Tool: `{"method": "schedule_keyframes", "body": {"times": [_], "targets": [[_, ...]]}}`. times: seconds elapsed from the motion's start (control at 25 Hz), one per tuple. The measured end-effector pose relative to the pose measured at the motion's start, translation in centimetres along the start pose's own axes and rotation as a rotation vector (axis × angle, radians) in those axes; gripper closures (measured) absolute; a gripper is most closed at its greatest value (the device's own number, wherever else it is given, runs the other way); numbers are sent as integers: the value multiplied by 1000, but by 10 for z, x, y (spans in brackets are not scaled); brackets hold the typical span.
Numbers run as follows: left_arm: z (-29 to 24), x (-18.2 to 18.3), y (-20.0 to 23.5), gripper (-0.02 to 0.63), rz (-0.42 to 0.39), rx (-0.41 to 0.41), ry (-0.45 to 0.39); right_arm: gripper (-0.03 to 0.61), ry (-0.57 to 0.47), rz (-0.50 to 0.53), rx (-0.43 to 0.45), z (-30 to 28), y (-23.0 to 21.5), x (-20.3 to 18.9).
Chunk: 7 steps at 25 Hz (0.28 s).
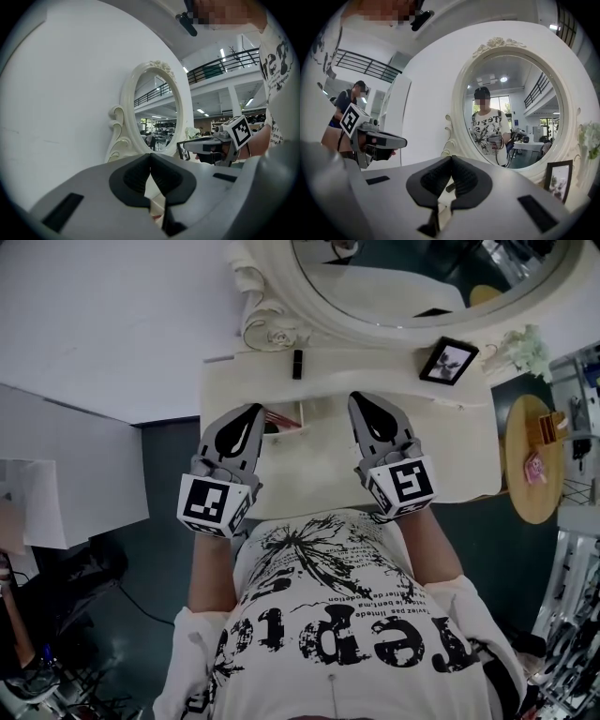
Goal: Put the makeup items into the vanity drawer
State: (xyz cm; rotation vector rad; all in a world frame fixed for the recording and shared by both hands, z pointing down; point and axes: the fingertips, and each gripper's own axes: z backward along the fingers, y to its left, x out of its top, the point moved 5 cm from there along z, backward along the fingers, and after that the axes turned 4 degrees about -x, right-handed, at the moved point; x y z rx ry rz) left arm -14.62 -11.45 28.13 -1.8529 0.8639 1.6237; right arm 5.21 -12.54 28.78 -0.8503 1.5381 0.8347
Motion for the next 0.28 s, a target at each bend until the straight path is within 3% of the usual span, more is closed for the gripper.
{"method": "schedule_keyframes", "body": {"times": [0.28], "targets": [[-1,-10,8,600,36,26,9,568,-2,42,-47,-7,0,-4]]}}
